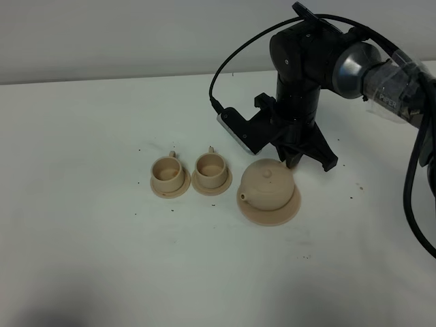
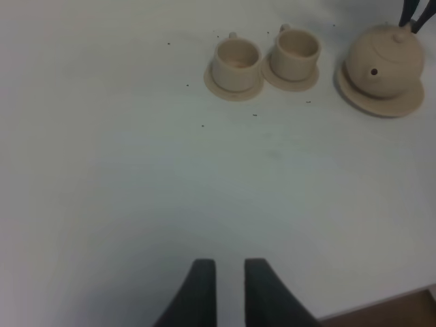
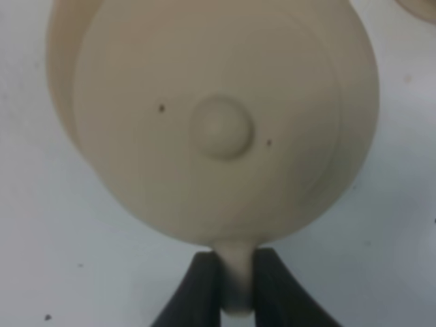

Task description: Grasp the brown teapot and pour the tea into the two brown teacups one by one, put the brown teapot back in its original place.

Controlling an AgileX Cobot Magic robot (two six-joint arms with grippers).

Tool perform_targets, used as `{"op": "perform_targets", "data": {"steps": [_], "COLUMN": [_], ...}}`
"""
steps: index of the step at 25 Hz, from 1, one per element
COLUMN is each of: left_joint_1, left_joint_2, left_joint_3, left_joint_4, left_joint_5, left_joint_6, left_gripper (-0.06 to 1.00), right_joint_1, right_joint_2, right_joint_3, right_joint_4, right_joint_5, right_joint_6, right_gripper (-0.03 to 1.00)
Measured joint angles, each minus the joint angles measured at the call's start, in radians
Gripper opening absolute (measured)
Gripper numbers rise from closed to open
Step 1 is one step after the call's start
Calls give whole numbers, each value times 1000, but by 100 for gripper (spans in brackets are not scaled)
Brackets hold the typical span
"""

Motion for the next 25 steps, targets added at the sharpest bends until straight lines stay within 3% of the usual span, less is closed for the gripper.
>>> {"op": "perform_targets", "data": {"steps": [25], "left_joint_1": [0], "left_joint_2": [0], "left_joint_3": [0], "left_joint_4": [0], "left_joint_5": [0], "left_joint_6": [0], "left_gripper": [13], "right_joint_1": [-66], "right_joint_2": [-45], "right_joint_3": [6], "right_joint_4": [108], "right_joint_5": [1], "right_joint_6": [52], "right_gripper": [11]}}
